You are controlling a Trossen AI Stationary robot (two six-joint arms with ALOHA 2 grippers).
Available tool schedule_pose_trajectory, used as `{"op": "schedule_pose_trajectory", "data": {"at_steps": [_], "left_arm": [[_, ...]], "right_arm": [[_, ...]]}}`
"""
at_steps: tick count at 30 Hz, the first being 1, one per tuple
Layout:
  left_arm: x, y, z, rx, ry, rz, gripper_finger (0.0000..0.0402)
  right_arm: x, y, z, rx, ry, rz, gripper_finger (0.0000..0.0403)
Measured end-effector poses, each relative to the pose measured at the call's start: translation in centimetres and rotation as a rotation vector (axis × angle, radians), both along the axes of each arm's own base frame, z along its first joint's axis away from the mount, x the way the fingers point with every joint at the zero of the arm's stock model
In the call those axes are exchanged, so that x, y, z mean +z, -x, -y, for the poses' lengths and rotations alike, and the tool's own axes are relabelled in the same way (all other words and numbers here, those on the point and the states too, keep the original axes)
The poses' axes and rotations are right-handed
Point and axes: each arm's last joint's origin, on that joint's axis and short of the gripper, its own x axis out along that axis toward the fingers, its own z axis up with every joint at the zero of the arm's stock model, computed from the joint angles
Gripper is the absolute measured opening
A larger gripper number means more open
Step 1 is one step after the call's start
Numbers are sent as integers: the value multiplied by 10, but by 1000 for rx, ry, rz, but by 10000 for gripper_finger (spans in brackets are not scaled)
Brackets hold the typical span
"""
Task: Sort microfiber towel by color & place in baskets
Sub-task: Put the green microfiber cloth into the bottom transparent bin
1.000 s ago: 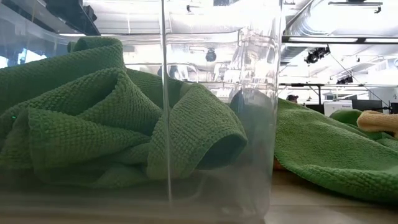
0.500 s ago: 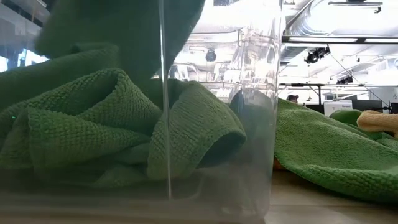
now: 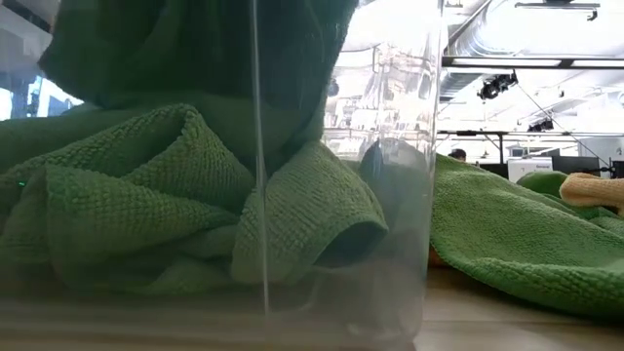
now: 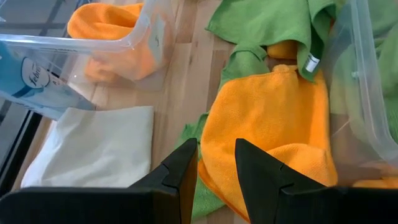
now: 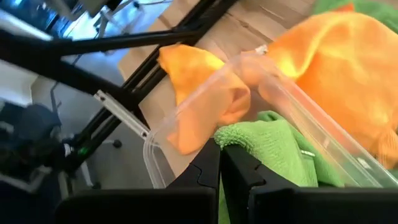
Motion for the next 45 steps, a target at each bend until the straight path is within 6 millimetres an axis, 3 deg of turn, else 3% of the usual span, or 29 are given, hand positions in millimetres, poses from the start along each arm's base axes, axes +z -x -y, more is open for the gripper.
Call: {"op": "schedule_pose_trajectory", "data": {"at_steps": [11, 17, 33, 45], "left_arm": [[-2, 2, 0, 4, 1, -27, 97], [-2, 2, 0, 6, 3, -26, 97], [-2, 2, 0, 10, 6, -25, 97], [-2, 2, 0, 4, 0, -27, 97]], "right_arm": [[-4, -1, 13, -197, -126, -38, 0], [-10, -2, 13, -218, -135, -68, 0], [-76, -32, -4, -186, -316, -224, 0], [-72, -34, -1, -207, -288, -197, 0]]}}
